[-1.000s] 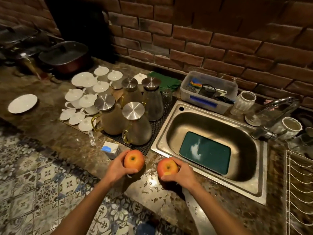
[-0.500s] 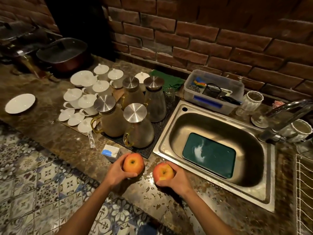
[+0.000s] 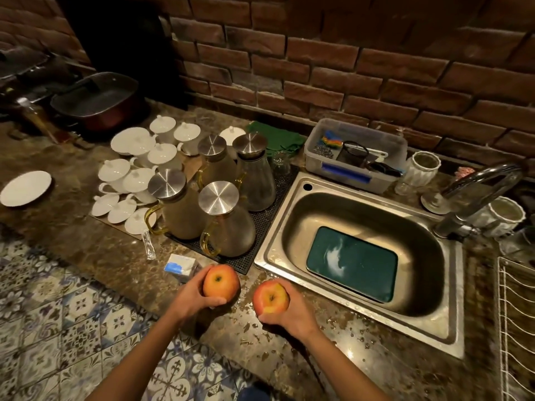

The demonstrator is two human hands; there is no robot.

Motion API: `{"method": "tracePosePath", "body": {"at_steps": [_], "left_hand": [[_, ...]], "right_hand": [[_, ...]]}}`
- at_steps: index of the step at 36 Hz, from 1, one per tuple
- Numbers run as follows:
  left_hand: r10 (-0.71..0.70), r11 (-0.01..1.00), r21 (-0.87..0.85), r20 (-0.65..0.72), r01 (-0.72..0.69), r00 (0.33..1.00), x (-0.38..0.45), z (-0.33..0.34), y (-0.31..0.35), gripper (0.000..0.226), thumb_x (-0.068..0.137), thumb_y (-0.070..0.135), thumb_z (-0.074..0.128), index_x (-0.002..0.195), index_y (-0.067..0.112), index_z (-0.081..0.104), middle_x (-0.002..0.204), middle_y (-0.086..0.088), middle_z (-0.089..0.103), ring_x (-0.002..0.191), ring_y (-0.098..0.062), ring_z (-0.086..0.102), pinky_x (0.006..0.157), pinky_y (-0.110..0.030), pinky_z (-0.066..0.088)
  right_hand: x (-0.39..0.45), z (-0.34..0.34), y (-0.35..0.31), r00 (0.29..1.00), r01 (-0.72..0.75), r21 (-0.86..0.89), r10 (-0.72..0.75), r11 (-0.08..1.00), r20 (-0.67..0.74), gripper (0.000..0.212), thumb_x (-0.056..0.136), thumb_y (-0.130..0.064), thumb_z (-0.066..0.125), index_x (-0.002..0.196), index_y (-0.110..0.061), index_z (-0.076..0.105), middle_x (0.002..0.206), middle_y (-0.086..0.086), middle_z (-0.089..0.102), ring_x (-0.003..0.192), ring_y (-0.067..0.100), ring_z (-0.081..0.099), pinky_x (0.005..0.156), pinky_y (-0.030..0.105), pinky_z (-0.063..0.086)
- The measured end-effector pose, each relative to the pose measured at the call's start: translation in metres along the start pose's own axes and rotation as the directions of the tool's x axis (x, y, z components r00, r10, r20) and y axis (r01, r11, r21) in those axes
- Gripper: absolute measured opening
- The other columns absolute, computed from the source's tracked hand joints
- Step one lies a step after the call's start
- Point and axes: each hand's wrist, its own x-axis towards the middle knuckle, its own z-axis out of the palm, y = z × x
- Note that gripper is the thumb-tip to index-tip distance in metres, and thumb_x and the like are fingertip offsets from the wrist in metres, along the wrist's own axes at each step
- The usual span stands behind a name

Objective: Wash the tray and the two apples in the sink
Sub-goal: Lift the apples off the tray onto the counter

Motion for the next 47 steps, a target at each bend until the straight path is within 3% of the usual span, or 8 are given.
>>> {"method": "tracePosePath", "body": {"at_steps": [2, 7, 11, 15, 31, 36, 42, 47], "left_hand": [[-0.001, 0.999, 0.051, 0.008, 0.000, 1.000, -0.001, -0.002, 0.005, 0.115, 0.063, 0.019, 0.095, 0.157, 0.024, 0.029, 0.152, -0.012, 0.042, 0.131, -0.033, 0.052, 0.107, -0.054, 0.049], [0.029, 0.992, 0.119, -0.002, -0.028, 1.000, -0.005, -0.008, 0.017, 0.104, 0.071, 0.020, 0.091, 0.156, 0.015, 0.031, 0.153, -0.013, 0.044, 0.135, -0.029, 0.049, 0.113, -0.047, 0.044], [0.044, 0.977, 0.207, -0.002, -0.042, 0.999, -0.010, -0.014, 0.033, 0.074, 0.084, 0.023, 0.080, 0.149, 0.012, 0.045, 0.145, -0.013, 0.055, 0.128, -0.025, 0.056, 0.110, -0.040, 0.046], [0.080, 0.970, 0.234, -0.062, -0.064, 0.995, -0.015, -0.018, 0.059, 0.065, 0.090, 0.031, 0.074, 0.146, 0.010, 0.050, 0.141, -0.009, 0.059, 0.127, -0.024, 0.058, 0.111, -0.040, 0.045], [0.314, 0.927, 0.214, 0.002, -0.307, 0.950, 0.004, 0.029, 0.174, 0.010, 0.091, 0.040, 0.071, 0.099, 0.033, 0.072, 0.092, 0.013, 0.076, 0.087, 0.001, 0.069, 0.087, -0.023, 0.053], [0.352, 0.922, 0.141, 0.075, -0.359, 0.933, 0.024, 0.066, 0.200, 0.019, 0.092, 0.032, 0.071, 0.107, 0.020, 0.075, 0.096, 0.001, 0.078, 0.085, -0.009, 0.071, 0.087, -0.030, 0.055], [0.342, 0.917, 0.142, 0.199, -0.372, 0.918, 0.051, 0.102, 0.216, 0.010, 0.093, 0.031, 0.070, 0.093, 0.039, 0.074, 0.090, 0.015, 0.077, 0.091, -0.006, 0.070, 0.084, -0.025, 0.054], [0.331, 0.910, 0.179, 0.227, -0.374, 0.916, 0.071, 0.127, 0.221, 0.007, 0.093, 0.029, 0.070, 0.099, 0.032, 0.072, 0.104, -0.002, 0.077, 0.100, -0.018, 0.071, 0.093, -0.031, 0.055]], "right_hand": [[0.001, -0.001, 0.000, 1.000, 0.017, 0.001, -0.017, 1.000, 0.016, 0.082, 0.055, -0.035, 0.097, 0.114, -0.059, 0.045, 0.110, -0.026, 0.056, 0.105, 0.006, 0.055, 0.076, 0.006, 0.040], [0.002, -0.012, -0.003, 1.000, 0.014, 0.053, -0.015, 0.999, 0.026, 0.100, 0.064, -0.025, 0.096, 0.150, -0.027, 0.044, 0.133, -0.005, 0.056, 0.121, 0.015, 0.055, 0.102, 0.027, 0.048], [0.003, -0.028, -0.006, 1.000, 0.015, 0.096, -0.016, 0.995, 0.018, 0.095, 0.068, -0.026, 0.094, 0.149, -0.023, 0.044, 0.143, 0.001, 0.054, 0.119, 0.010, 0.052, 0.086, 0.007, 0.046], [0.003, -0.053, -0.021, 0.999, 0.039, 0.100, -0.036, 0.994, -0.037, 0.094, 0.070, -0.037, 0.091, 0.150, -0.019, 0.044, 0.150, 0.003, 0.051, 0.130, 0.014, 0.048, 0.105, 0.025, 0.042], [-0.009, -0.175, -0.039, 0.962, 0.136, 0.205, -0.080, 0.969, -0.261, 0.076, 0.075, -0.035, 0.089, 0.141, -0.020, 0.055, 0.137, 0.003, 0.059, 0.121, 0.021, 0.057, 0.092, 0.039, 0.054], [-0.019, -0.210, -0.021, 0.943, 0.116, 0.176, -0.053, 0.977, -0.327, 0.071, 0.075, -0.041, 0.087, 0.138, -0.023, 0.058, 0.128, -0.001, 0.063, 0.107, 0.013, 0.061, 0.057, 0.008, 0.049], [-0.026, -0.240, 0.004, 0.917, 0.070, 0.229, 0.027, 0.971, -0.397, 0.066, 0.077, -0.031, 0.088, 0.135, -0.015, 0.061, 0.121, 0.004, 0.064, 0.099, 0.015, 0.061, 0.089, 0.029, 0.053], [-0.025, -0.259, 0.028, 0.899, 0.035, 0.301, 0.101, 0.953, -0.426, 0.060, 0.081, -0.022, 0.085, 0.135, -0.011, 0.061, 0.124, 0.012, 0.064, 0.095, 0.019, 0.061, 0.087, 0.029, 0.050]]}}
